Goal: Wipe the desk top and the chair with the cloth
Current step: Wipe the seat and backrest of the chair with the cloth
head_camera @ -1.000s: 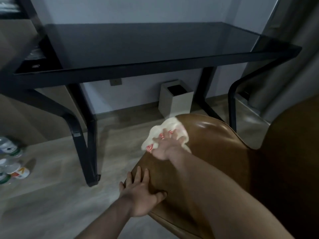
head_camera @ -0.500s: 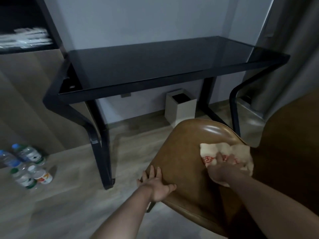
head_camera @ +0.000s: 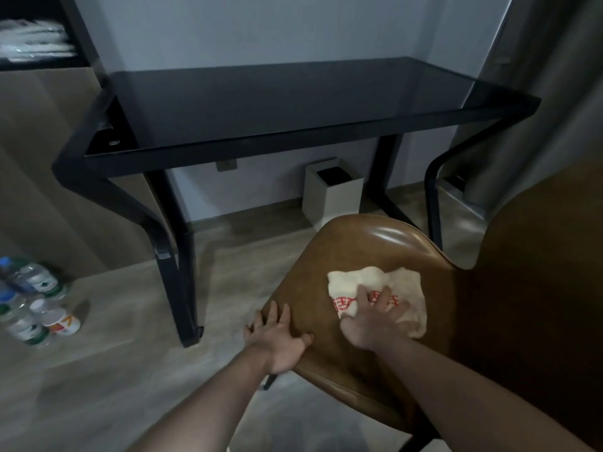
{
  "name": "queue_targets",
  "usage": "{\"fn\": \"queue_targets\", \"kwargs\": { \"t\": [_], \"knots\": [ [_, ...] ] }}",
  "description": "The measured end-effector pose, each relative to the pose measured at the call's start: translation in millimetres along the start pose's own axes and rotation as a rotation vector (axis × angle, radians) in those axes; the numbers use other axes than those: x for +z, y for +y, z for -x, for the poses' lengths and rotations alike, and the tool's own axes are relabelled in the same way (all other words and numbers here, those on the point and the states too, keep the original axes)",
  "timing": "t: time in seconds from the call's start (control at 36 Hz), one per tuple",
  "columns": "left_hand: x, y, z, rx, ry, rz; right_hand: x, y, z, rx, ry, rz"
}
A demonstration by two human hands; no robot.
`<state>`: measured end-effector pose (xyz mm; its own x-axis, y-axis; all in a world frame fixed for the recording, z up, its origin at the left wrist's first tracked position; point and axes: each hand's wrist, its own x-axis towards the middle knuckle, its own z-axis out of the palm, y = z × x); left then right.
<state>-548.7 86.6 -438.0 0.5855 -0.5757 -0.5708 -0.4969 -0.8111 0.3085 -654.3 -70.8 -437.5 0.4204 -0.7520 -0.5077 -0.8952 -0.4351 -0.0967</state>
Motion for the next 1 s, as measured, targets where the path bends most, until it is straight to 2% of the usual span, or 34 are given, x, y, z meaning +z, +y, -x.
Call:
{"fn": "queue_targets", "kwargs": {
  "t": [0.36, 0.47, 0.61, 0.89, 1.0],
  "knots": [
    [5.7, -5.8, -6.5, 0.034, 0.037, 0.025, -43.5, -63.6, -88.7, -0.191, 0.078, 0.058],
    [5.1, -4.6, -4.0, 0.029, 0.043, 0.015, -41.9, -66.7, -70.1, -0.211, 0.057, 0.216],
    [0.4, 0.0, 3.8, 0.011, 0.034, 0.046, -22.4, -43.2, -32.9, -0.298, 0.003, 0.208],
    [6.7, 4.4, 25.4, -0.098, 0.107, 0.137, 13.3, 22.3, 59.7, -0.278, -0.093, 0.068],
    [8.1, 3.6, 29.4, -0.107, 0.107, 0.155, 19.6, 42.9, 67.7, -0.223, -0.061, -0.016]
  ]
}}
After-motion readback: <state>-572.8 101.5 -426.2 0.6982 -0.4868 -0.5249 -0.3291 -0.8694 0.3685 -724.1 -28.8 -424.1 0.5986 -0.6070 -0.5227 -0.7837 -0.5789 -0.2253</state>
